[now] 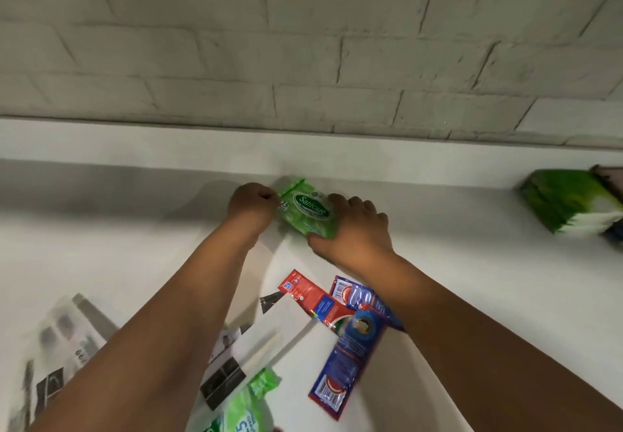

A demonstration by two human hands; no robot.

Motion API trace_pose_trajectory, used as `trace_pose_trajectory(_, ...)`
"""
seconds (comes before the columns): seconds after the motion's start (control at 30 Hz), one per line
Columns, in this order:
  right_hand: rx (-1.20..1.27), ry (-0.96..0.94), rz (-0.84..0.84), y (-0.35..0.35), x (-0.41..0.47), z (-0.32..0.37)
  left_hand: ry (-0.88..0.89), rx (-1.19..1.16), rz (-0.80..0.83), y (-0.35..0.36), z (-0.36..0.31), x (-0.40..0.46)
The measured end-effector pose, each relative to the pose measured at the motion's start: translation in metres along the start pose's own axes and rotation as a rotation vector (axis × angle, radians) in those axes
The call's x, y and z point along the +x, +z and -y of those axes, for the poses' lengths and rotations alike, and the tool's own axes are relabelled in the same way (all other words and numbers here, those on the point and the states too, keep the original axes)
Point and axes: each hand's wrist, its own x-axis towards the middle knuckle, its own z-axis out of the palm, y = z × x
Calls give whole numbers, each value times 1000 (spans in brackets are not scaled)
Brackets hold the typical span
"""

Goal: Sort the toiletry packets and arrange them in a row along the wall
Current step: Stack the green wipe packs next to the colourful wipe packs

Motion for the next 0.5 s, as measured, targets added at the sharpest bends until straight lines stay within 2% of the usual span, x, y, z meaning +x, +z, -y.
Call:
trace_pose_trajectory(0.17,1,137,-129,-31,-21,-50,-17,-222,120,42,-37,-20)
trace_pose_trajectory(0.3,-7,299,-184,-41,-47,-91,49,-168,232,95,-64,-48)
trace_pose_trajectory(0.5,-29,462,-220,-57,-91,-155,160,-87,251,177,-93,-96)
